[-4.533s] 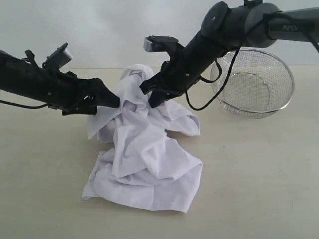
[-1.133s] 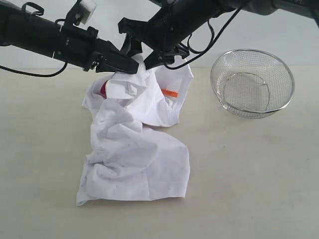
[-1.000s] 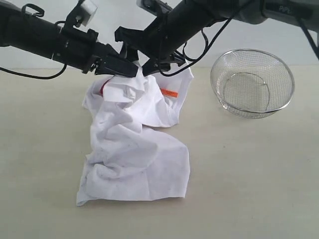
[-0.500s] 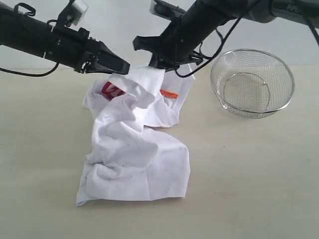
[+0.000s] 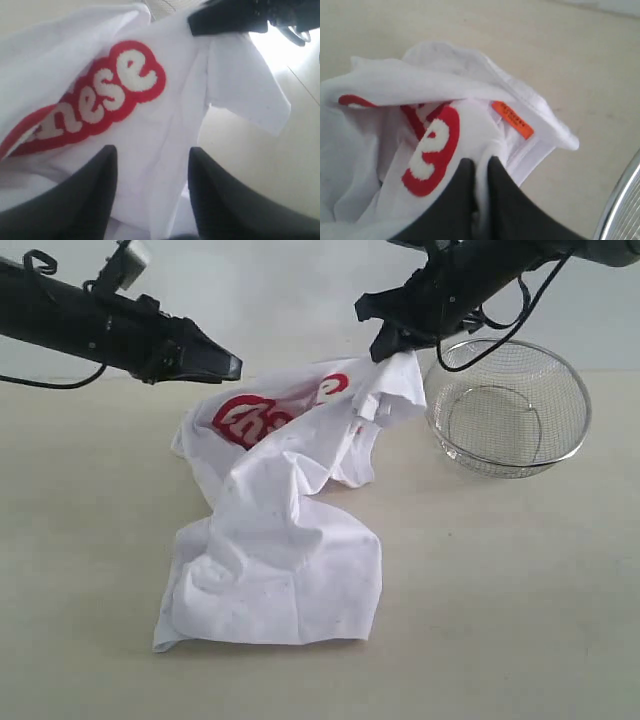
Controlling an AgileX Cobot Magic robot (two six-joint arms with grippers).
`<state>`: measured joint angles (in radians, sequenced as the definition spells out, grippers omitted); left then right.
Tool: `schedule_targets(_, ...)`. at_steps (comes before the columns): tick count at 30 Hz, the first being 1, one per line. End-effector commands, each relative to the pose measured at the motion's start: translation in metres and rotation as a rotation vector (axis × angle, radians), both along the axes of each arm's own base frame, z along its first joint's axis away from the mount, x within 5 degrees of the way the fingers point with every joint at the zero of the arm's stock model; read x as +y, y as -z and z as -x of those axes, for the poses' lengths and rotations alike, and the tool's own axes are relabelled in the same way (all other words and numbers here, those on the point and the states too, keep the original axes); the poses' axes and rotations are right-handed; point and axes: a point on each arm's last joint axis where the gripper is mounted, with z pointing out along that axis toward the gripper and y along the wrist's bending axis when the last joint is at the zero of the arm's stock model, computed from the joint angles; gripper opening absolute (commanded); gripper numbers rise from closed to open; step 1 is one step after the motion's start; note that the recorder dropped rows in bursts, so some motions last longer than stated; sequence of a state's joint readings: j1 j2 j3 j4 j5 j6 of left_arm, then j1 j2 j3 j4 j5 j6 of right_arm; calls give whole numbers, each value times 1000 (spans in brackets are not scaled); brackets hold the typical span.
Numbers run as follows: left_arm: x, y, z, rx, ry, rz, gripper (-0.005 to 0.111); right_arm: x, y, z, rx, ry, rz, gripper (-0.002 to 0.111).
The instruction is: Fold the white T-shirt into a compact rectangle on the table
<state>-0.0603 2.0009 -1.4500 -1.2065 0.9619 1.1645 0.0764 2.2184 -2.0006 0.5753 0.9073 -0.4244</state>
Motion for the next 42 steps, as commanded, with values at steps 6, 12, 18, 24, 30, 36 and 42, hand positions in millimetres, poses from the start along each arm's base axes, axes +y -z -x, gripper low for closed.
schedule_targets(6,-7,36,-4,83,27,-50,32,1,-19,-15,-230,69,-43,57)
schedule_targets(12,-8,53,-7,123,27,-50,5,13,-19,-13,-230,49,-53,58)
schedule_targets(18,-5,74,-8,178,15,-95,5,20,-36,4,-160,-39,-74,33)
schedule_targets(24,1,82,-9,189,-18,-188,5,31,-31,27,31,-182,-133,17)
schedule_targets(30,1,83,-6,204,26,-202,5,34,6,38,160,-191,-185,0)
schedule_targets(36,4,86,0,246,62,-258,5,33,29,62,192,-186,-222,0)
schedule_targets(42,8,86,5,325,55,-308,5,31,28,93,213,-195,-197,0)
